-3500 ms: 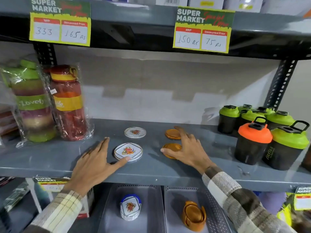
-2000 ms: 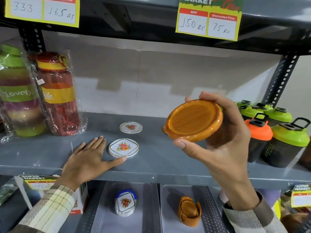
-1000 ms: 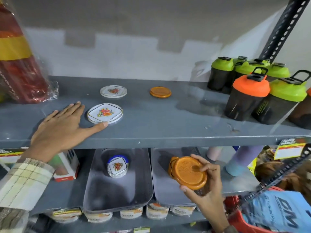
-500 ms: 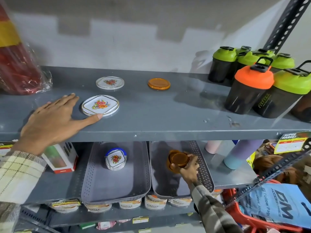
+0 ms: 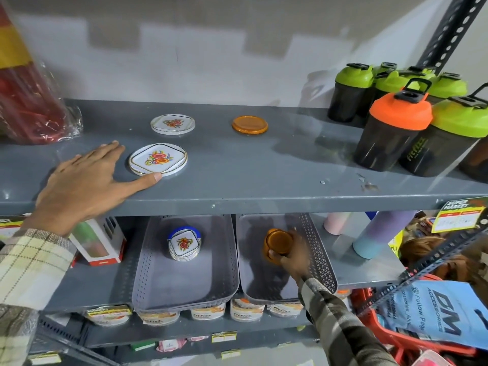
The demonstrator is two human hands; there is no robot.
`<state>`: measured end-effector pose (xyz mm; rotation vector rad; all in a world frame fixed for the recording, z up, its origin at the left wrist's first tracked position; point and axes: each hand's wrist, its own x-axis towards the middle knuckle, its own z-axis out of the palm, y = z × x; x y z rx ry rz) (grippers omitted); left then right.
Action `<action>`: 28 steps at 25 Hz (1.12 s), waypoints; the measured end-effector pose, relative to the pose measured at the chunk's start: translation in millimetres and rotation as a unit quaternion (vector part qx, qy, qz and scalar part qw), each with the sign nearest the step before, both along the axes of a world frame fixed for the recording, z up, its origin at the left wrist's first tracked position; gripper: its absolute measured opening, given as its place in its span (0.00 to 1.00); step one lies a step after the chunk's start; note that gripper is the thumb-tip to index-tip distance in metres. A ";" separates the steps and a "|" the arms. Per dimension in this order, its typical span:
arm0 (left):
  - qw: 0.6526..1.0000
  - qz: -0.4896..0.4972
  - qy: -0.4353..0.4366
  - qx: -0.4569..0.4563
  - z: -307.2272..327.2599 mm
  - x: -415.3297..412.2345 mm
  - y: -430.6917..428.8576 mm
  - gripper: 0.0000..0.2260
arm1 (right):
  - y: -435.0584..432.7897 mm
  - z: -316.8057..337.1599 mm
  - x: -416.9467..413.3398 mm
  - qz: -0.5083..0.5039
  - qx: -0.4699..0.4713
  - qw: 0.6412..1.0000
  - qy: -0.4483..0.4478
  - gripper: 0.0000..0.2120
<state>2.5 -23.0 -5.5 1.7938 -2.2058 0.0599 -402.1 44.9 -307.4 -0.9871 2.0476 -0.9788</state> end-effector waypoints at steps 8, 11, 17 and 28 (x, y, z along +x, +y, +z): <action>1.000 -0.001 -0.005 0.004 2.2 -1.5 4.0 0.55 | 2.4 8.1 -0.2 0.075 0.046 0.990 0.110 0.53; 1.000 -0.002 -0.005 0.005 2.8 -1.2 4.4 0.56 | 6.8 15.4 -0.4 0.069 0.028 0.990 0.119 0.59; 1.000 0.000 -0.010 0.012 0.8 -0.7 4.6 0.56 | 32.2 82.5 30.0 0.156 -0.114 0.962 0.192 0.32; 1.000 0.001 -0.013 0.022 2.1 -2.8 9.0 0.56 | 43.1 333.1 160.2 0.341 -0.449 0.800 0.207 0.17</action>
